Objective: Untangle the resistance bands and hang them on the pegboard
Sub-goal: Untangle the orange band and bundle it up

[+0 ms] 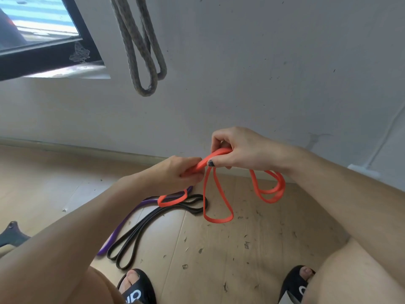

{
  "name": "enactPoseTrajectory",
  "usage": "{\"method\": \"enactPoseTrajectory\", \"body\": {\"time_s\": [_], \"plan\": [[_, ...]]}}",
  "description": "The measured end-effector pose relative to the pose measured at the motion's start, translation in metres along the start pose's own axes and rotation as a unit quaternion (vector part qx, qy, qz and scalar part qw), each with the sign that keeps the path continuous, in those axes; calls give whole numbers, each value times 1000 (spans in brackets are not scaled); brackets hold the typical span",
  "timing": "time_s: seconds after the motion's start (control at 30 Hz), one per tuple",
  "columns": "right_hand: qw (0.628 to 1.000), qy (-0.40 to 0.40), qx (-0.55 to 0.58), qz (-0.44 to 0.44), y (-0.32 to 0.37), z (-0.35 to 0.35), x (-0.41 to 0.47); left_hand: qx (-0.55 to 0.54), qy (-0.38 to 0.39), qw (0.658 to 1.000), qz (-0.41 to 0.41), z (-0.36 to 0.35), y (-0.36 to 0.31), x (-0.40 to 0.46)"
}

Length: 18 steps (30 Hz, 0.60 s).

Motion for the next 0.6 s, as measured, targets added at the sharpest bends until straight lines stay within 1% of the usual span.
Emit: {"method": "enactPoseTrajectory", "body": {"time_s": [0.1,0.23,0.6], "plan": [[1000,-2,20,8,2,0,-1,-38,17,999,-13,-6,-4,1],[1000,-12,25,11,0,-2,1,-88,26,996,-3,-16,-12,4],[998,-4,67,15,-2,2,-4,-105,-5,994,12,-24,-14,14]]}}
Point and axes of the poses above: each hand's wrist, its own x-axis towards the middle knuckle, its own z-axis out of the back of the hand, y = z × x, the point moved 2 cm from there along x, towards the middle knuckle, and after that the axes turned 9 degrees about y, right-handed, at the moved point
